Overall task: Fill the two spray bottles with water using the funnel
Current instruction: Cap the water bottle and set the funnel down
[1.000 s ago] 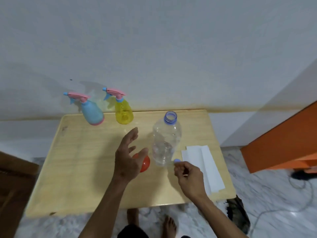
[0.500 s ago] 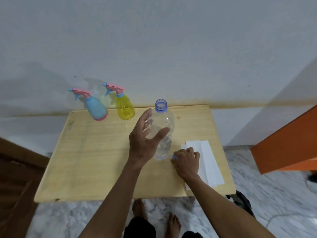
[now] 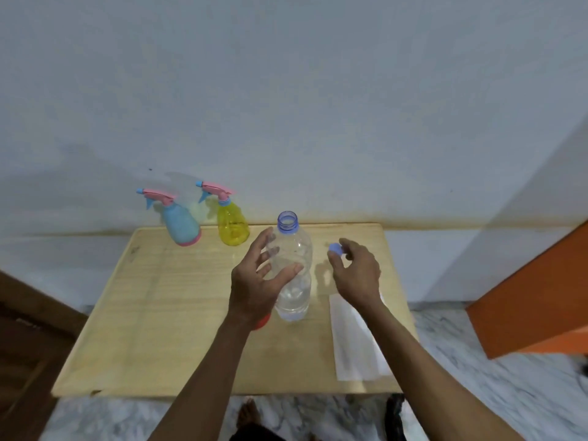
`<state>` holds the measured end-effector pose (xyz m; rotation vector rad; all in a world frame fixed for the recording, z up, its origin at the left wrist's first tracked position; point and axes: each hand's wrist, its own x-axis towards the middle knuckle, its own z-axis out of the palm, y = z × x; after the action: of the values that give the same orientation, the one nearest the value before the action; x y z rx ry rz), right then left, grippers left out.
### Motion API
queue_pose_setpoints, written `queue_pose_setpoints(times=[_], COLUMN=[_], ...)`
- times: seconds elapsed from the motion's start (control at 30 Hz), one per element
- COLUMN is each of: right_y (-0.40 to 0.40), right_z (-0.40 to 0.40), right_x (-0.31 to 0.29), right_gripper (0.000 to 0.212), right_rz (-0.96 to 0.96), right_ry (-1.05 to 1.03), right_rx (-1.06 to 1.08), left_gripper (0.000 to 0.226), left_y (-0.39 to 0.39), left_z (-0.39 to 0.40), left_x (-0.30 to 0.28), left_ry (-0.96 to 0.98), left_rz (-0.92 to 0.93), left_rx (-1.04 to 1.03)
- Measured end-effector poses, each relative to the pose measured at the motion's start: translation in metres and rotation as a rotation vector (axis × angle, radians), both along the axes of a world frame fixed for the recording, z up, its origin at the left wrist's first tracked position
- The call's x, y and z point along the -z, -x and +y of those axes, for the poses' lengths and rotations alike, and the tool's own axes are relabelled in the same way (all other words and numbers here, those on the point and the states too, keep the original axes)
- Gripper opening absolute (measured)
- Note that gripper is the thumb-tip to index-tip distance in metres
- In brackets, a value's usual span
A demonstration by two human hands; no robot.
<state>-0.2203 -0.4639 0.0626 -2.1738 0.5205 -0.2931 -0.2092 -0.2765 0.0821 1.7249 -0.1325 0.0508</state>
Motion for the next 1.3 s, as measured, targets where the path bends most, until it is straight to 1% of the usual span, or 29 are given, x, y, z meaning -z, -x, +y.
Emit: queue_pose_setpoints(times=[0.07, 0.1, 0.13, 0.2, 0.27, 0.33, 0.5, 0.63, 0.77, 0.93, 1.03, 1.1, 1.17, 1.3], right_y=[-0.003, -0.003, -0.003, -0.002, -0.005, -0.011, -0.025, -0.031, -0.032, -0.033, -0.031, -0.031, -0.031, -0.033], right_z=[-0.005, -0.006, -0.005, -0.001, 0.004, 0.008, 0.018, 0.021, 0.026, 0.029, 0.028, 0.028, 0.031, 0.036], right_x=[-0.048, -0.072, -0.094, -0.125, -0.143, -0.149, -0.158, -0.160, -0.162, -0.165, -0.166, -0.168, -0.166, -0.163], right_gripper=[0.035, 0.033, 0.031, 0.029, 0.032, 0.036, 0.038, 0.039, 0.040, 0.041, 0.045, 0.041, 0.036, 0.040], right_rz=[-0.179, -0.239, -0.282, -0.312, -0.278, -0.208, -0.036, 0.033, 0.084, 0.095, 0.106, 0.127, 0.140, 0.169], right_ry=[-0.114, -0.152, -0.161, -0.086, 0.071, 0.237, 0.501, 0.595, 0.609, 0.633, 0.646, 0.650, 0.683, 0.752], right_rx=[-0.025, -0.079, -0.156, -0.347, -0.537, -0.670, -0.819, -0.843, -0.865, -0.801, -0.837, -0.844, -0.821, -0.761], left_gripper=[0.076, 0.077, 0.078, 0.079, 0.078, 0.078, 0.080, 0.080, 0.077, 0.075, 0.075, 0.077, 0.078, 0.078], left_y=[0.000, 0.001, 0.001, 0.000, -0.001, -0.002, -0.001, 0.000, 0.001, 0.001, 0.001, 0.001, 0.001, 0.000], left_z=[-0.001, -0.001, -0.001, -0.001, 0.000, 0.000, 0.001, 0.001, 0.002, 0.002, 0.003, 0.003, 0.003, 0.002], left_x=[0.001, 0.002, 0.003, 0.004, 0.005, 0.006, 0.004, 0.003, 0.002, 0.002, 0.001, 0.001, 0.001, 0.001], left_ry=[0.010, 0.013, 0.014, 0.003, -0.006, -0.002, 0.019, 0.027, 0.057, 0.043, 0.038, 0.032, 0.031, 0.019], left_rz=[-0.006, -0.008, -0.009, -0.013, -0.025, -0.028, -0.017, -0.010, -0.003, -0.009, -0.010, -0.007, -0.001, -0.006], left_rx=[0.003, 0.003, -0.001, -0.004, 0.007, 0.021, 0.036, 0.048, 0.040, 0.040, 0.038, 0.039, 0.037, 0.039])
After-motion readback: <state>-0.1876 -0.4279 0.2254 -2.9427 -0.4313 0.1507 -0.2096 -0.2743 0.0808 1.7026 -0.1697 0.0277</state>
